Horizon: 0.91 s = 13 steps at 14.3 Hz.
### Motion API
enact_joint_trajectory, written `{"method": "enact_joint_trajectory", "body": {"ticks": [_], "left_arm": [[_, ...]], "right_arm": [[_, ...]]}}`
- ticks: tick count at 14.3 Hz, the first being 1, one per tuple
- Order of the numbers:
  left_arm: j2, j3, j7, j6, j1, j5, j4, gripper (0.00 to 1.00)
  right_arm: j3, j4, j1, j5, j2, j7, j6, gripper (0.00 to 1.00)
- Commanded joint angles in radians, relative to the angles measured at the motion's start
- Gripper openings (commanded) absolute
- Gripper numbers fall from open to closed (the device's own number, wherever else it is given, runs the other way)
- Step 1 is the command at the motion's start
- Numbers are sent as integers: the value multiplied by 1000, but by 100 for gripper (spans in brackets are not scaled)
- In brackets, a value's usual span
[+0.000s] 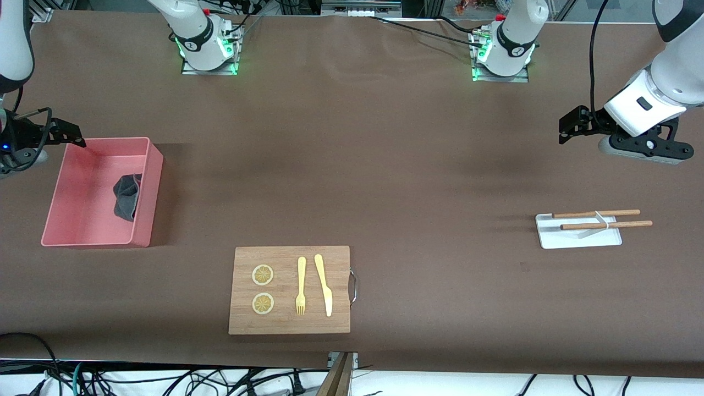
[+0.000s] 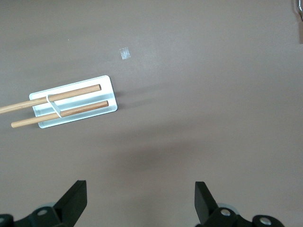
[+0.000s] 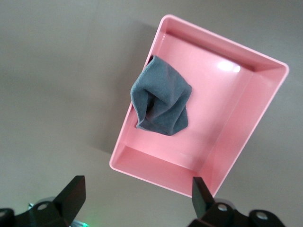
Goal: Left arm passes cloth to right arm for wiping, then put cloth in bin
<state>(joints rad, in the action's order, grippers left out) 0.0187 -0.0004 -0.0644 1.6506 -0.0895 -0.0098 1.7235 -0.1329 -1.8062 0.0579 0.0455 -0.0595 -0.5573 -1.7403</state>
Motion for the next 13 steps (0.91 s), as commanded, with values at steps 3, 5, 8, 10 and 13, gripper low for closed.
{"method": "enact_joint_trajectory", "body": {"ticks": [3, 5, 8, 10, 13], "left_arm": [[6, -4, -14, -15, 2, 27, -13, 100], [6, -6, -14, -15, 2, 27, -13, 100], [6, -6, -15, -15, 2, 27, -13, 100], [6, -6, -14, -15, 2, 27, -13, 100], [6, -6, -15, -15, 2, 27, -13, 100]], "right_arm": [[107, -13, -6, -35, 167, 268, 94, 100], [127, -9, -30, -51, 219, 367, 128, 100], [122, -4, -79, -79, 271, 450, 180, 100], [127, -4, -81, -87, 268, 438, 165, 100], [128, -10, -99, -87, 254, 448, 128, 100]]}}
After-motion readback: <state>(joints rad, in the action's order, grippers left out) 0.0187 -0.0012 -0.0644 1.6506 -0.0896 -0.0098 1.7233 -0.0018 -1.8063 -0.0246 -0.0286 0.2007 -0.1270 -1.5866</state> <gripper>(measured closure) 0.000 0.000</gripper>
